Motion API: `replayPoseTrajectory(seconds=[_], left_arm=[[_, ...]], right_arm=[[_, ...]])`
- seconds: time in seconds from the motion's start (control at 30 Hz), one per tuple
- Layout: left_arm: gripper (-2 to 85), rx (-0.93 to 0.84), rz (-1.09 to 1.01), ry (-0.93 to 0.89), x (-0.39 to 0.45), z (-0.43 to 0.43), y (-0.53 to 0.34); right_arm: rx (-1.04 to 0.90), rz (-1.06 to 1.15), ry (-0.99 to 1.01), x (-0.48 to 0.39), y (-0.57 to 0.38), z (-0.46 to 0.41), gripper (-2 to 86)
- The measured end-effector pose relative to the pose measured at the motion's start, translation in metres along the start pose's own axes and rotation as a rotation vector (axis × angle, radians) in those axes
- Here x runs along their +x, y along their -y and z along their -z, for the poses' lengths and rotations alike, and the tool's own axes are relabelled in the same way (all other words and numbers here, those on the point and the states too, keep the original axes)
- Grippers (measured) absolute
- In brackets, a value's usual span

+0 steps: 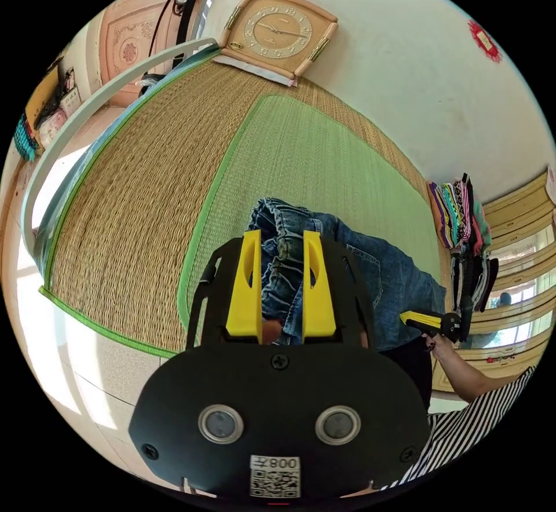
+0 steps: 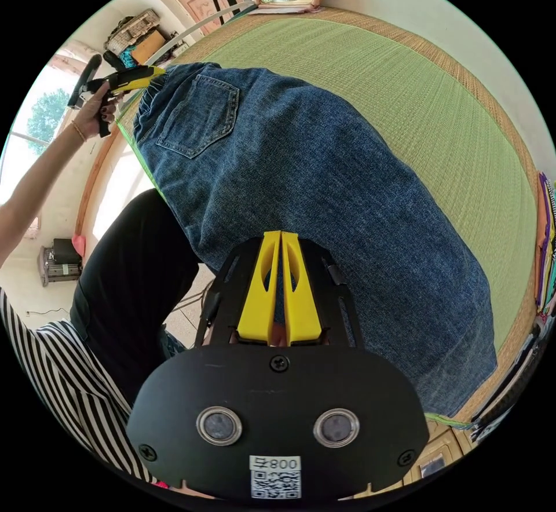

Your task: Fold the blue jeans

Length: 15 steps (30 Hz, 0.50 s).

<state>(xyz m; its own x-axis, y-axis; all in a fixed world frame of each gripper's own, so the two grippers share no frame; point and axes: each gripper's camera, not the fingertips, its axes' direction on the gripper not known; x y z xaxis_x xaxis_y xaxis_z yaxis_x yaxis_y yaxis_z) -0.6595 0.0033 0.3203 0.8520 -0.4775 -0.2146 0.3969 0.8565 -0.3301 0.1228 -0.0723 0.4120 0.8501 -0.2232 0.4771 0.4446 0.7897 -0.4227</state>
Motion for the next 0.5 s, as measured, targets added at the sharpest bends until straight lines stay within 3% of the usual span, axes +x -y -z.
replayPoseTrajectory(seconds=[0.27,0.5], left_arm=[[3.5,0.075,-0.089,-0.085,-0.022,0.029,-0.007],[3.0,0.086,-0.093,-0.045,-0.027,0.035,-0.010]], right_arm=[[0.231,-0.003,0.005,0.025,0.056,0.057,7.0],[0.148,0.024,0.114,0.044,0.112,0.021,8.2]])
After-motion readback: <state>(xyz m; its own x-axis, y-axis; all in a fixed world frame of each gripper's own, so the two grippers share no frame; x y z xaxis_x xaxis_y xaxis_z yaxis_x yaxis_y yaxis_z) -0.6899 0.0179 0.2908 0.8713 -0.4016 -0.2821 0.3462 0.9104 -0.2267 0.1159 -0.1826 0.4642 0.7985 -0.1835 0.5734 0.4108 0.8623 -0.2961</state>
